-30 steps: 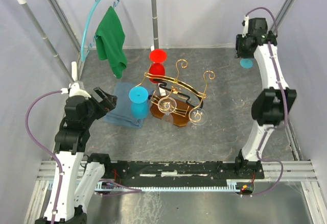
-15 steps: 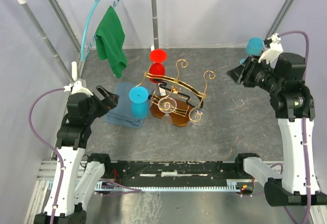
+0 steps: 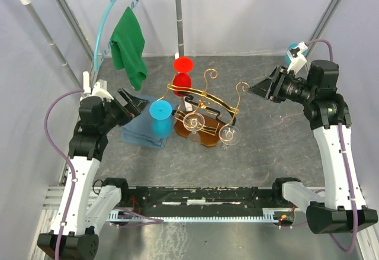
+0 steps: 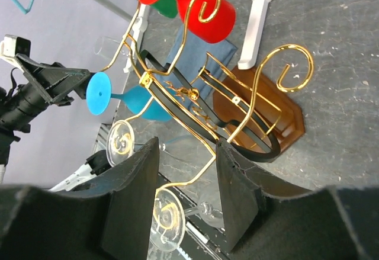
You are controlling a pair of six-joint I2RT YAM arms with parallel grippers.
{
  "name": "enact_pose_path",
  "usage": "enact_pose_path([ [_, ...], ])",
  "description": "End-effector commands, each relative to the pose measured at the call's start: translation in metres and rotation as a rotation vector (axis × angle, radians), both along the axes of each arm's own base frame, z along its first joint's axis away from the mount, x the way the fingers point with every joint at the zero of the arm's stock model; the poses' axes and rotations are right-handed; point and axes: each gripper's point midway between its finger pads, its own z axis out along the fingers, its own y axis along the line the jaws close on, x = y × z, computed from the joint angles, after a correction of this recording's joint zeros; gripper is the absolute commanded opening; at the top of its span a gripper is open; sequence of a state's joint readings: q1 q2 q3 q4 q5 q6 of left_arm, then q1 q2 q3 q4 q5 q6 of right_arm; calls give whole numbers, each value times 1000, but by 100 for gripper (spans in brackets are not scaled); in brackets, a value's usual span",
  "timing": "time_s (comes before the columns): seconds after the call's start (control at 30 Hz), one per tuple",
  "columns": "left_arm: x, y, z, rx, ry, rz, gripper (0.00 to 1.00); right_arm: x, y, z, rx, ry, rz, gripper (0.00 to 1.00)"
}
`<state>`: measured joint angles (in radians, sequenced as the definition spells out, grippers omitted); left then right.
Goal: Take the wine glass off the wine glass rack
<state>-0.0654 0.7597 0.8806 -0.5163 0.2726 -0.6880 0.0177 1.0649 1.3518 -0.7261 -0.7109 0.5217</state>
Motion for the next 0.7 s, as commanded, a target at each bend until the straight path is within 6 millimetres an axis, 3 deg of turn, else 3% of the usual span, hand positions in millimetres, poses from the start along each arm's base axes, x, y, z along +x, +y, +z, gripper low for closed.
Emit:
enact_pose_path([
  [0.0,-1,-19,42,-96,-105,-81,99,0,13,21,82,-84,68,49],
  [0.1,-4,-19,46,-98,-112,-82,96,-6,31,29,160,-87,153,45],
  [0.17,-6,-17,49,-92,-118,-71,96,-16,56,32,190,-77,242,45],
  [0.3,-8,-13,51,-83,-128,-50,96,-30,111,19,133,-16,380,44],
  [0.43,-10,-10,46,-76,-116,-34,96,-29,150,0,64,29,444,42],
  [0.67,-14,-7,43,-63,-108,-20,97,-18,202,-9,4,51,539,40],
])
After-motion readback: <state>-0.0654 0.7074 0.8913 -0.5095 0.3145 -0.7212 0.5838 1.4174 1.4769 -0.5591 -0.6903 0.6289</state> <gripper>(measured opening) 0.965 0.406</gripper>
